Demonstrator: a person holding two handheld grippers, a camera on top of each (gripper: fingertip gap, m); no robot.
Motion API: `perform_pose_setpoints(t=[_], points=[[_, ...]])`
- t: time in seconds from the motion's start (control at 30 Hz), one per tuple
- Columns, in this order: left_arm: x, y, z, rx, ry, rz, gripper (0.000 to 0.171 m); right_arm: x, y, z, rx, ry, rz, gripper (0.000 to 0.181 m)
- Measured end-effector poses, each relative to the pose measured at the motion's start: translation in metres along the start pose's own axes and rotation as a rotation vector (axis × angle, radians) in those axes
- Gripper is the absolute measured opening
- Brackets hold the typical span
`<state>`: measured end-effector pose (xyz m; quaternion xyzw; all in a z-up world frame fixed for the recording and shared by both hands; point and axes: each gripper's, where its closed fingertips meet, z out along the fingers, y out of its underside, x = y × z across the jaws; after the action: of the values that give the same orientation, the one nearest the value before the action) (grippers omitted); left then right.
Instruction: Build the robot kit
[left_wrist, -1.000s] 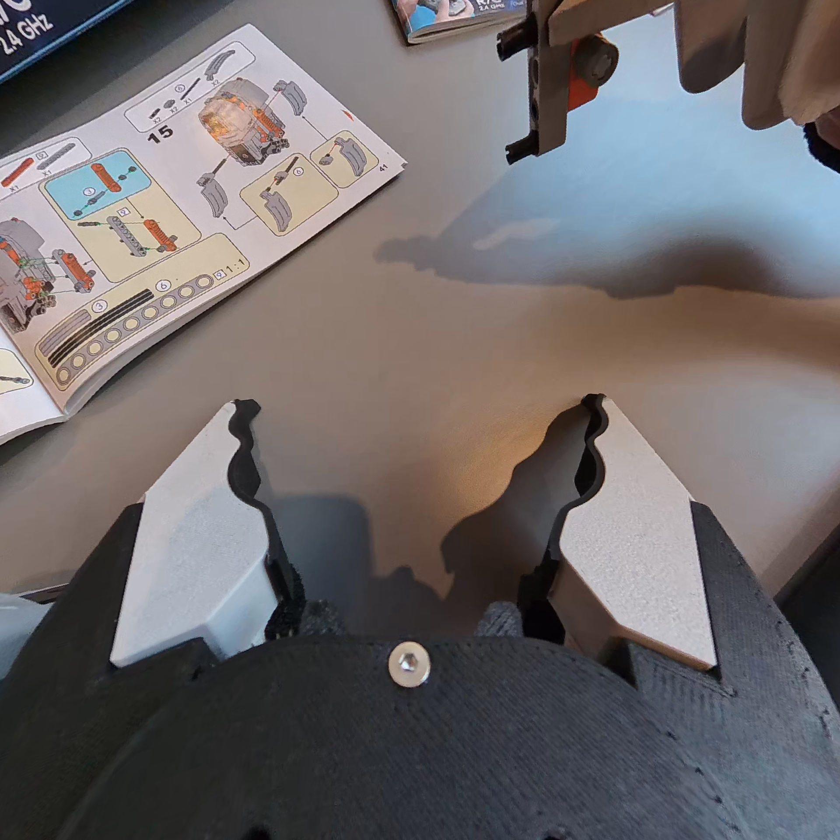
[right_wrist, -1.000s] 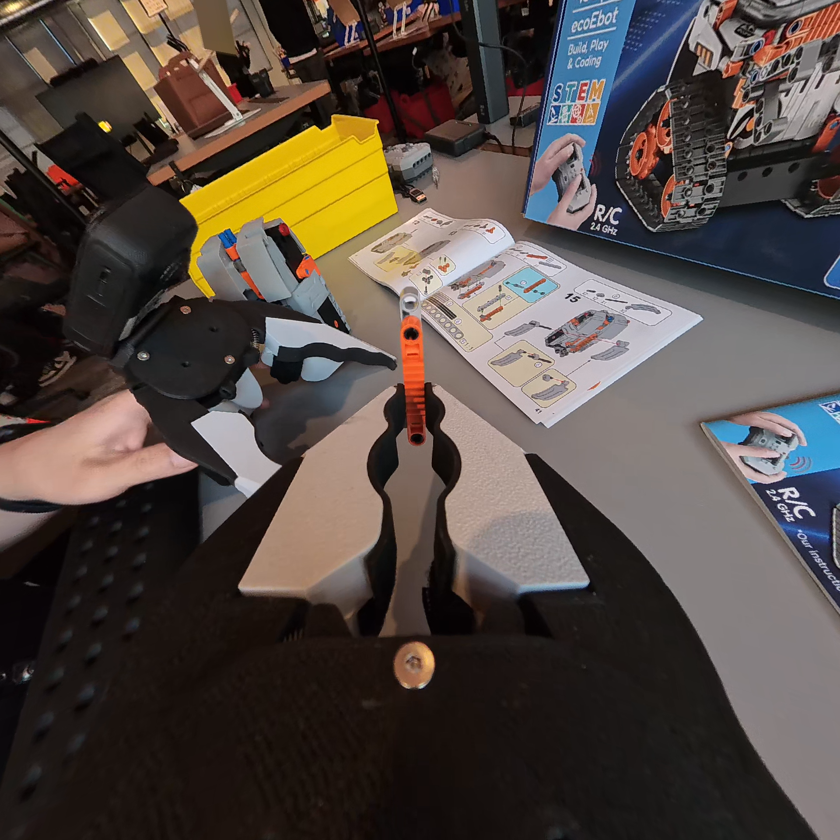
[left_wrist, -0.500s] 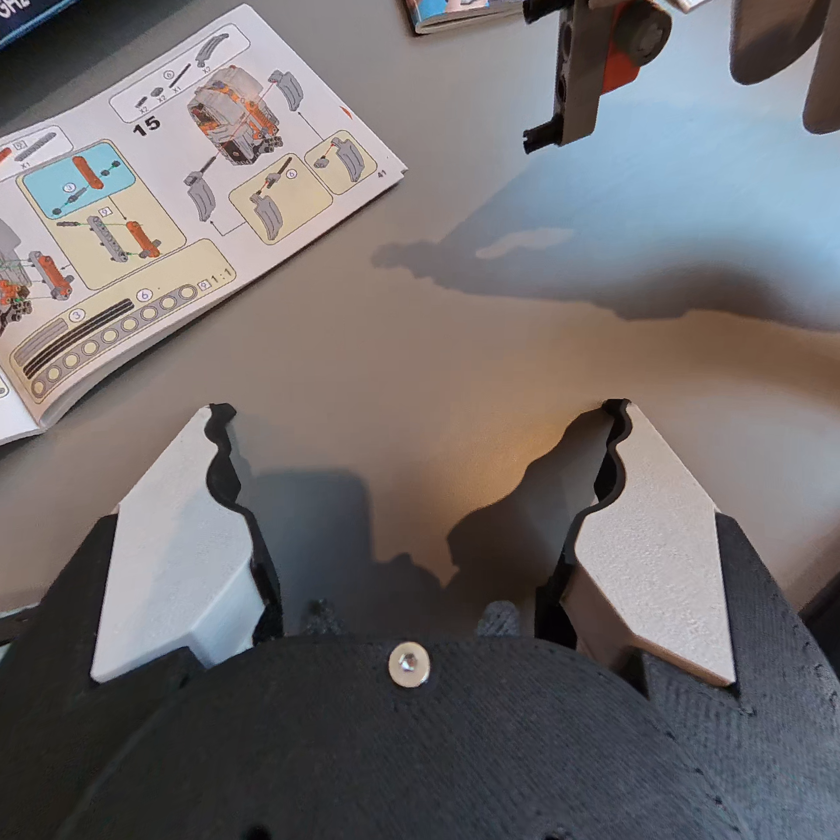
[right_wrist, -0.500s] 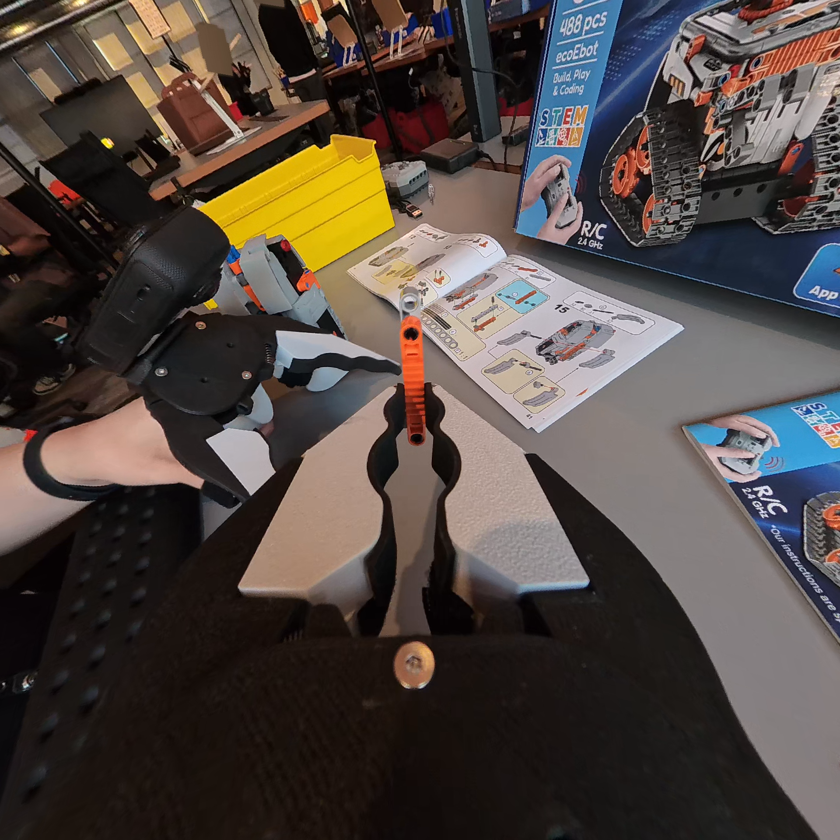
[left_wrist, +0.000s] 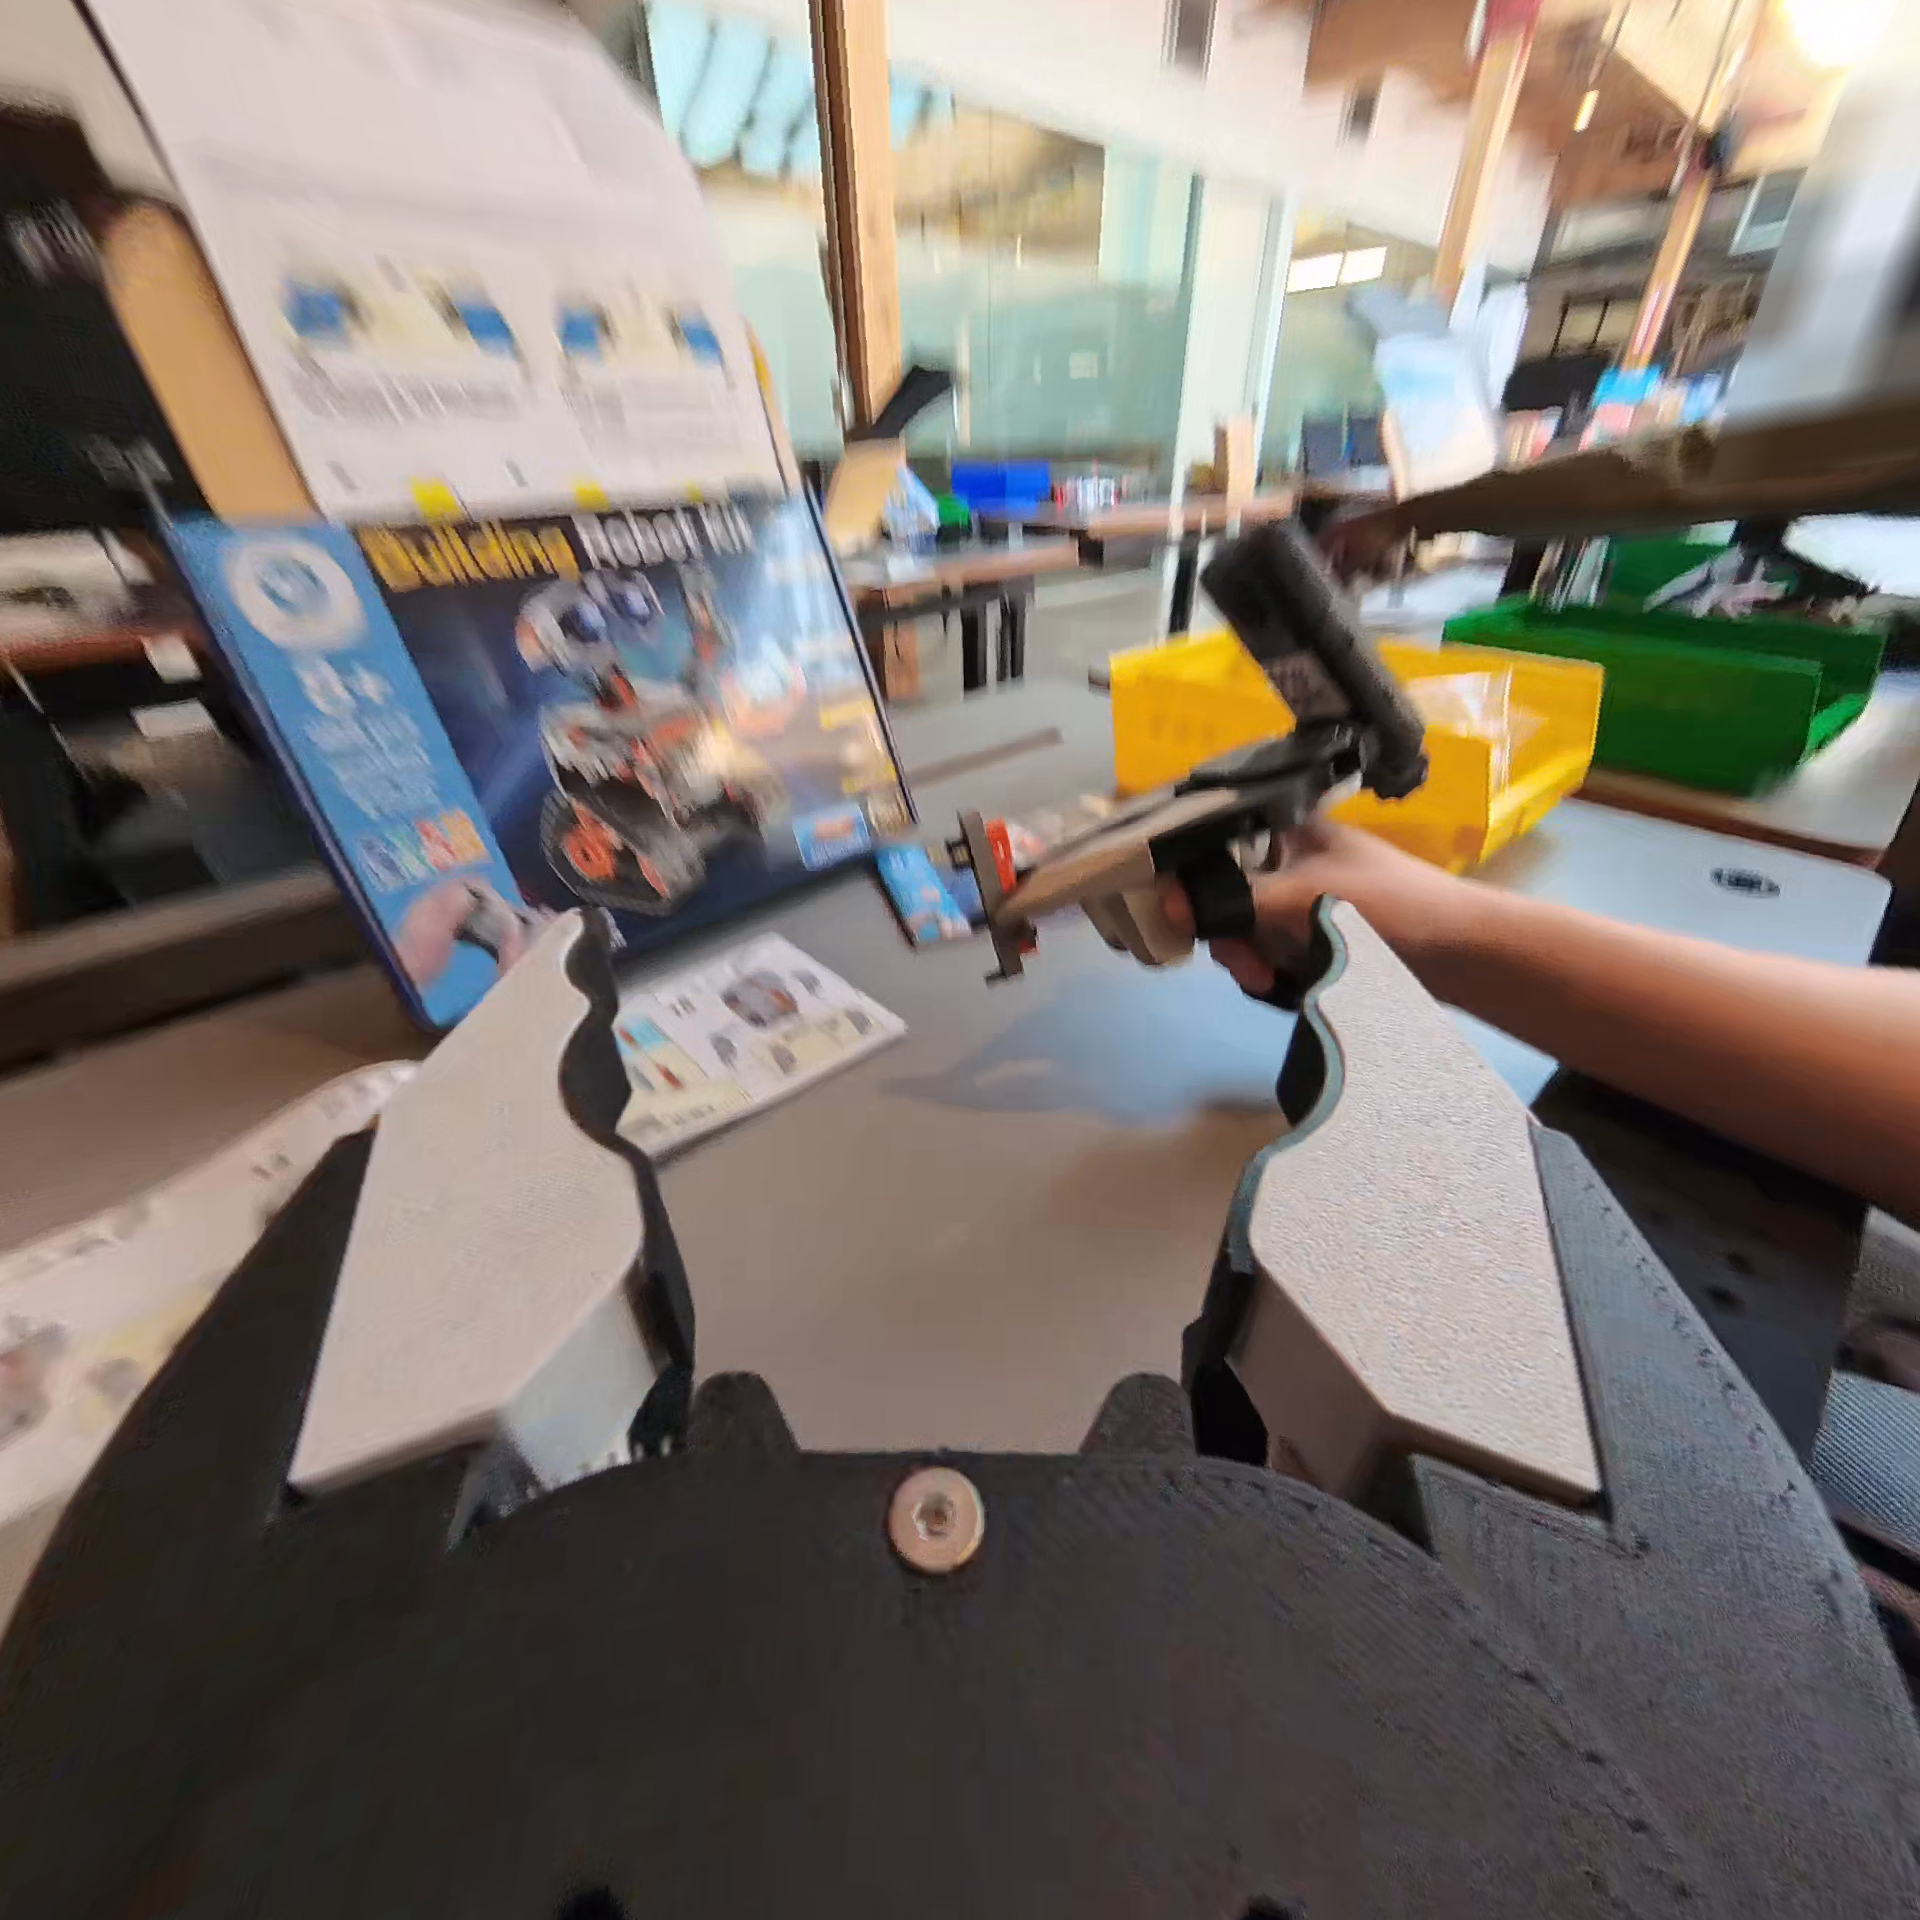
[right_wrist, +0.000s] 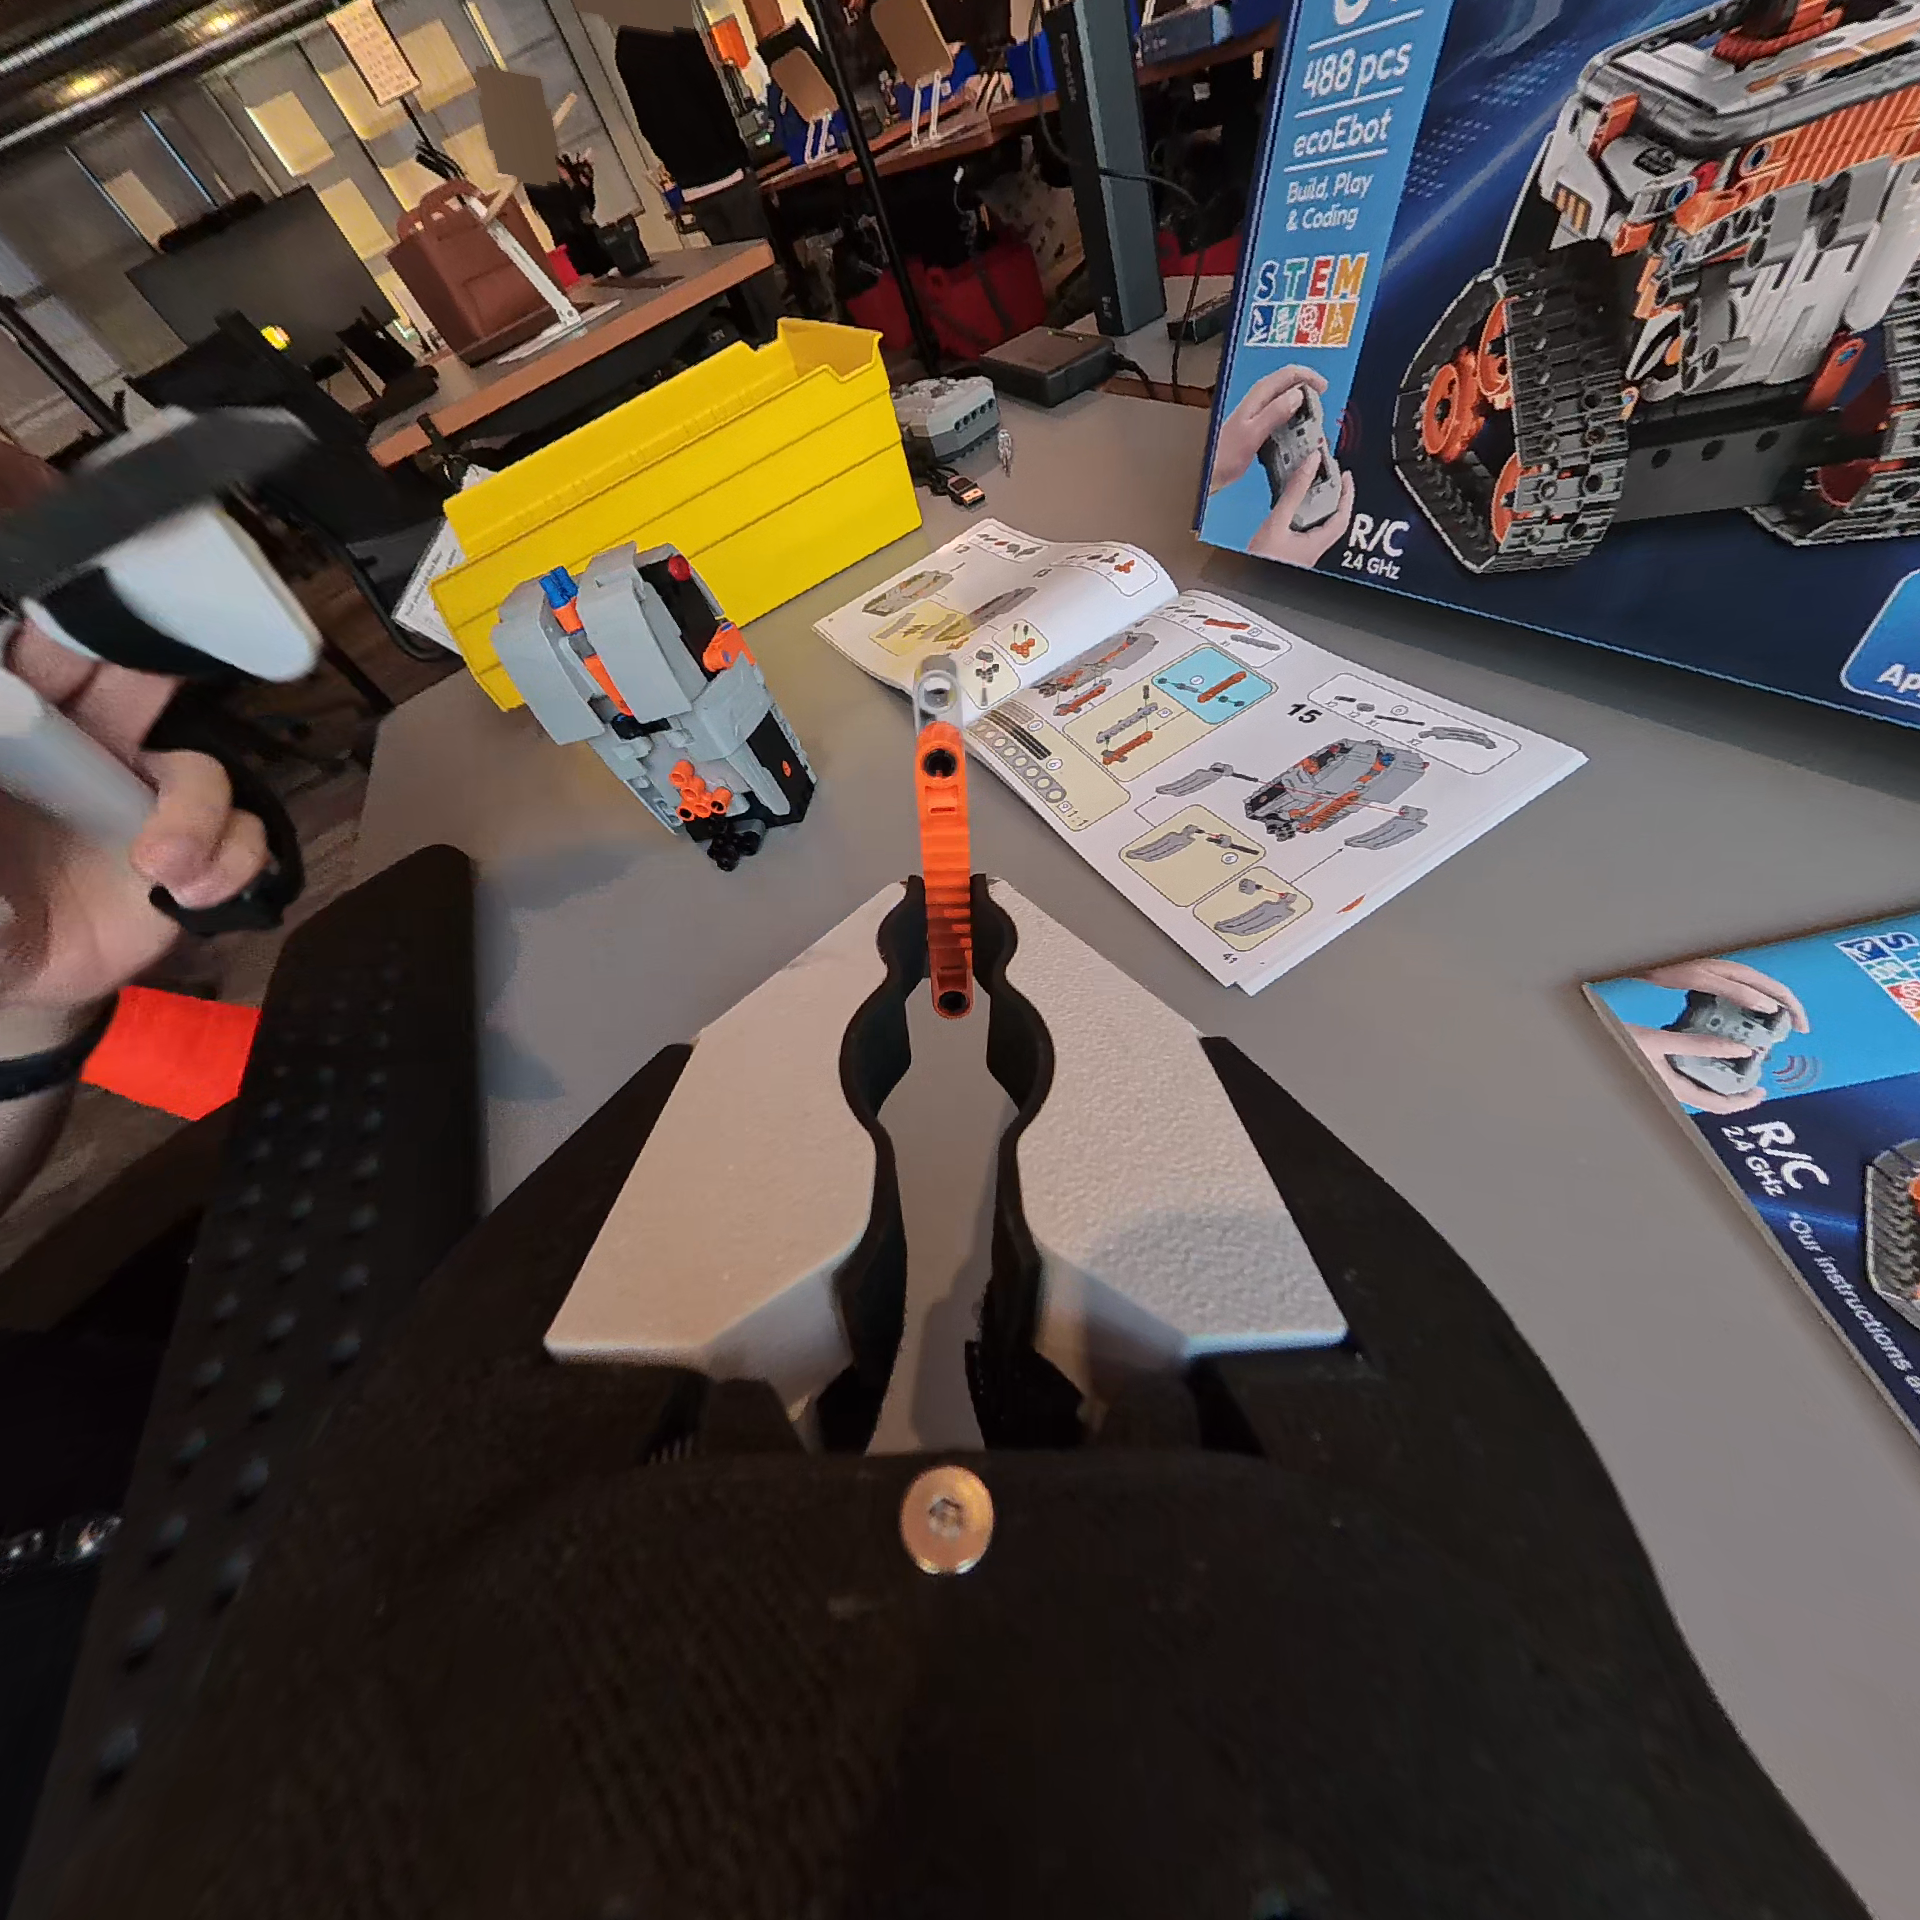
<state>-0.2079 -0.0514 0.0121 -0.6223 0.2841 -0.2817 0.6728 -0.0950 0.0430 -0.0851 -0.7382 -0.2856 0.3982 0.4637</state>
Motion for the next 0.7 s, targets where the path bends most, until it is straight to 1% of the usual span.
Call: perform_pose_setpoints(t=[0.07,0.1,0.13,0.2,0.23,0.3,0.37,0.47,0.57,0.63,0.7], points=[[-0.017,-0.027,-0.029,0.150,-0.065,0.053,0.116,-0.004,-0.001,0.000,0.005,-0.009,-0.007,0.007],[-0.028,-0.030,-0.039,0.157,-0.105,0.072,0.111,-0.004,-0.001,0.001,0.007,-0.009,-0.009,0.007],[-0.038,-0.026,-0.047,0.121,-0.135,0.082,0.105,-0.004,0.000,0.001,0.006,-0.010,-0.009,0.007],[-0.065,-0.007,-0.058,0.016,-0.216,0.079,0.104,-0.003,0.005,0.004,-0.007,-0.009,-0.002,0.007],[-0.080,0.000,-0.063,-0.010,-0.258,0.074,0.105,-0.002,0.007,0.005,-0.014,-0.008,0.000,0.007],[-0.106,0.013,-0.072,-0.016,-0.320,0.041,0.103,-0.001,0.010,0.007,-0.019,-0.003,0.002,0.007],[-0.124,0.028,-0.075,-0.038,-0.323,-0.032,0.100,-0.001,0.012,0.009,-0.024,-0.005,0.002,0.007],[-0.135,0.054,-0.071,-0.120,-0.285,-0.092,0.097,-0.002,0.013,0.010,-0.027,0.002,-0.025,0.007],[-0.139,0.066,-0.064,-0.143,-0.267,-0.070,0.095,-0.004,0.012,0.011,-0.023,0.000,-0.050,0.007],[-0.136,0.071,-0.056,-0.149,-0.231,-0.068,0.096,-0.004,0.012,0.011,-0.023,0.001,-0.054,0.007],[-0.134,0.079,-0.046,-0.166,-0.191,-0.076,0.102,-0.003,0.013,0.011,-0.026,0.001,-0.048,0.007]])
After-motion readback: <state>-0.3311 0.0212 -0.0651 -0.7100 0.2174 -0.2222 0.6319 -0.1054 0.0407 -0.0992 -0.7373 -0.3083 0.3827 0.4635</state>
